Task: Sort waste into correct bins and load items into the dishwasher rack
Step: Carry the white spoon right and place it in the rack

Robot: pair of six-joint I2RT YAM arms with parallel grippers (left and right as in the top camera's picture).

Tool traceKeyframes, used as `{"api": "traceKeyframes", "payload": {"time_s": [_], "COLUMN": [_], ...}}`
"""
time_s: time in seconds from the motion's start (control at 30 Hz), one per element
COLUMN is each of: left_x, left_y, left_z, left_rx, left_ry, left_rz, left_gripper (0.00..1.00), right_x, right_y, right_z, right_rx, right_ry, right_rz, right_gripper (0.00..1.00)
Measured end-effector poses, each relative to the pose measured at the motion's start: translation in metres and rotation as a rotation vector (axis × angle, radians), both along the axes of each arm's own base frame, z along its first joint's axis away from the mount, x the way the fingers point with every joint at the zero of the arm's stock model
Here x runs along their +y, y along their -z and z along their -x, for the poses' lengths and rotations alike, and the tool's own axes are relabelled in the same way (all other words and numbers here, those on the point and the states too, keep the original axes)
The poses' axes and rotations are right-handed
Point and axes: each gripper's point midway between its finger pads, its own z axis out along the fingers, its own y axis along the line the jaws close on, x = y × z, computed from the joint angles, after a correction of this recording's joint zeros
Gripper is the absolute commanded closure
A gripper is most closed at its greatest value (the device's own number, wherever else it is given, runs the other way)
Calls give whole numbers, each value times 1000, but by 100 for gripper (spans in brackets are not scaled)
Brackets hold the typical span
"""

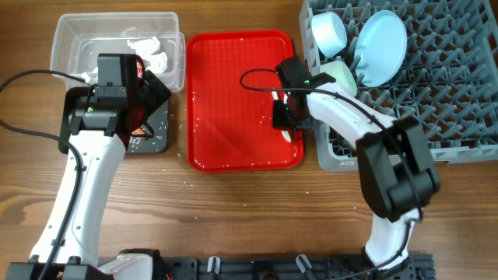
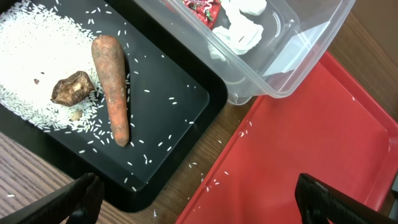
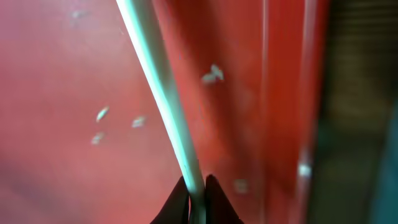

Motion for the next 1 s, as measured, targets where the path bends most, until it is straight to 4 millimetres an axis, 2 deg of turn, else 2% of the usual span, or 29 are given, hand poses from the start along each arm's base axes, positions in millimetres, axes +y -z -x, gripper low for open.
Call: {"api": "traceKeyframes", "payload": {"time_s": [0.1,0.17,0.23,0.3,0.33,0.4,0.43,0.47,0.53,0.63,0.7,0.73,0.77,0.8,0.87,1.0], "left_x": [0,0,0,0,0,0,0,0,0,0,0,0,0,0,0,0], "left_y": [0,0,0,0,0,0,0,0,0,0,0,0,0,0,0,0], "left_z": [0,0,0,0,0,0,0,0,0,0,0,0,0,0,0,0], "left_rx": [0,0,0,0,0,0,0,0,0,1,0,0,1,0,0,0], "left_ry": [0,0,0,0,0,1,0,0,0,0,0,0,0,0,0,0], "left_rz": [0,0,0,0,0,0,0,0,0,0,0,0,0,0,0,0], "left_gripper": [0,0,0,0,0,0,0,0,0,0,0,0,0,0,0,0], "right_x": [-2,-13,-44,-93,-123,-161,-182,-190,-199,-209,-210,-211,-211,-212,-212,-214], "right_y": [-56,-123,-189,-234,-247,-248,-235,-225,-202,-150,-129,-119,-112,-107,-101,-103], "right_z": [-9,-22,-28,-22,-16,-7,-7,-9,-10,-15,-18,-19,-19,-19,-17,-10], "right_rx": [-115,-274,-431,-539,-571,-568,-554,-540,-502,-416,-383,-366,-354,-346,-335,-322], "right_ry": [2,44,150,333,455,696,785,855,955,1121,1181,1207,1224,1233,1252,1256], "right_rz": [-41,-89,-107,-67,-19,48,132,159,201,288,317,330,339,348,358,373], "right_gripper": [96,96,96,96,96,96,96,96,96,96,96,91,59,34,18,7]}}
